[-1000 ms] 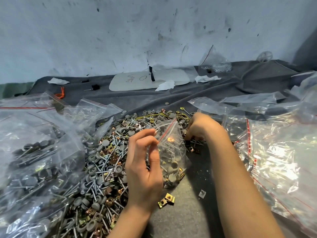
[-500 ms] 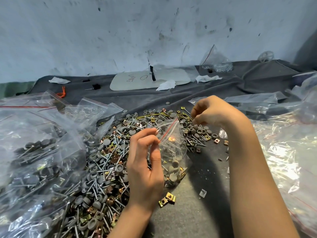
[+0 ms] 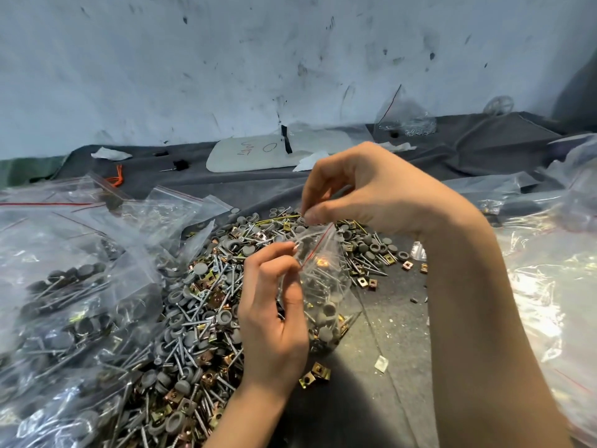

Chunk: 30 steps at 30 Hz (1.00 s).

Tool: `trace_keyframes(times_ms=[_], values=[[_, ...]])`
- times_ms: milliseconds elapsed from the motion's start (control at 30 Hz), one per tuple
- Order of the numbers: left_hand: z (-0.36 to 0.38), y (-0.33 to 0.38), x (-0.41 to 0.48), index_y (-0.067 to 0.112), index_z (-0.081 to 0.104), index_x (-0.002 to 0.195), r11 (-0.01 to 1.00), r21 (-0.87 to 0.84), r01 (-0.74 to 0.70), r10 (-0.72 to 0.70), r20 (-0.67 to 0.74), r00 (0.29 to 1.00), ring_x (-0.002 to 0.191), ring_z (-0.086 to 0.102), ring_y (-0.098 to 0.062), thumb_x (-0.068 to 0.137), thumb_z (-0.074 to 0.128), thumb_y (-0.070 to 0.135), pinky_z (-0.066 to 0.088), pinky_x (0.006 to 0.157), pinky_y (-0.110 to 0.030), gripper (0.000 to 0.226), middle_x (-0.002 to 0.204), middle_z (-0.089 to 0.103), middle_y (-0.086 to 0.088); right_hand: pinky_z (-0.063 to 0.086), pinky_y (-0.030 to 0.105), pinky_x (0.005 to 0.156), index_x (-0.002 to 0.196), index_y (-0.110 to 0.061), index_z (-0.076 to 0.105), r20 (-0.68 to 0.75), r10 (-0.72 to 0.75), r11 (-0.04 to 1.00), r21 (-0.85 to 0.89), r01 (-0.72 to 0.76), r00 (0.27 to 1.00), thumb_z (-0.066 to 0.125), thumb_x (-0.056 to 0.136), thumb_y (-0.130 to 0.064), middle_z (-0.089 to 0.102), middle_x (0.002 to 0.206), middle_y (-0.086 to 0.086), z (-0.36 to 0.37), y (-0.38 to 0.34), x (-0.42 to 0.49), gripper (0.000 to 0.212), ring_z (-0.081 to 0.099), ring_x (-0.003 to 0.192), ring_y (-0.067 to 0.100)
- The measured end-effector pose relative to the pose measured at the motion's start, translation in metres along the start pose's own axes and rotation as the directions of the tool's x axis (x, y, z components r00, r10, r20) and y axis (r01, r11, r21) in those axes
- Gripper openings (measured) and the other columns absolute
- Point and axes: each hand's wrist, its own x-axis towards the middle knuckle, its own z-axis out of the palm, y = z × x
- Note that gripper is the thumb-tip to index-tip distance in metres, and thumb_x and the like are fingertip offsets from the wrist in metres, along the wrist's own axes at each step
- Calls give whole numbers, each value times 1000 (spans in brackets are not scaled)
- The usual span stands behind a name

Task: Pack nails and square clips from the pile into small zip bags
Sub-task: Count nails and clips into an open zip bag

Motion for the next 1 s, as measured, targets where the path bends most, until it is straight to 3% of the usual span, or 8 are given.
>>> trace_keyframes(times_ms=[100, 200, 367, 533, 767, 833, 900, 1000], values=[[0, 0, 0, 19, 52, 100, 1000, 5, 0, 0, -3, 1000, 109, 55, -11, 90, 43, 18, 48, 85, -21, 14, 116, 54, -1, 49, 21, 63, 76, -17, 71, -124, 43, 999, 37, -38, 991, 76, 77, -14, 70, 68, -2, -5, 9, 1, 6, 58, 61, 3], [1, 2, 0, 19, 52, 100, 1000, -6, 0, 0, -7, 1000, 106, 55, -8, 90, 43, 17, 47, 84, -17, 13, 115, 54, 0, 45, 14, 56, 73, -21, 70, -277, 157, 986, -7, -166, 948, 75, 78, -18, 66, 61, -8, -9, 32, 6, 8, 55, 54, 0], [2, 3, 0, 21, 53, 100, 999, -22, 25, -26, -6, 1000, 104, 56, -10, 89, 43, 18, 47, 82, -18, 15, 115, 54, 0, 55, 29, 62, 84, -10, 71, -133, 521, 837, -115, -536, 843, 73, 81, -12, 72, 80, 9, 9, 82, 14, 4, 63, 64, 15], [2, 2, 0, 22, 53, 101, 1000, -13, 28, -28, -10, 1000, 106, 57, -15, 90, 43, 19, 50, 82, -25, 15, 116, 54, 3, 54, 32, 69, 74, -17, 66, -100, 576, 791, -183, -584, 811, 74, 79, -14, 68, 85, 6, 27, 102, 25, 11, 62, 74, 18], [1, 1, 0, 21, 53, 99, 1000, -7, 11, -11, -13, 1000, 109, 56, -13, 90, 44, 17, 49, 85, -24, 14, 115, 55, 2, 43, 22, 53, 76, -16, 66, -124, 502, 836, -183, -517, 856, 68, 80, -8, 65, 78, 2, 21, 94, 23, 10, 58, 65, 12], [1, 1, 0, 19, 53, 98, 1000, 1, 14, -14, -14, 1000, 108, 56, -16, 92, 46, 14, 52, 84, -31, 11, 115, 55, 1, 44, 20, 56, 80, -15, 67, -134, 378, 925, 20, -379, 916, 70, 81, -6, 69, 75, -1, 11, 75, 19, 10, 61, 65, 10], [1, 2, 0, 17, 52, 100, 1000, -1, 5, -5, -1, 1000, 108, 57, -20, 92, 47, 13, 53, 84, -37, 10, 115, 55, 1, 47, 19, 61, 82, -12, 68, -67, 186, 938, 310, -157, 980, 73, 78, -3, 71, 76, 0, 1, 49, 13, 11, 61, 69, 10], [0, 2, 0, 15, 50, 105, 999, 23, -43, 43, 9, 999, 106, 58, -13, 89, 47, 10, 51, 85, -27, 17, 116, 54, 3, 48, 22, 69, 79, -14, 69, 54, -58, 943, 332, 37, 997, 76, 73, -6, 70, 75, 7, 0, 20, 6, 12, 61, 73, 13]])
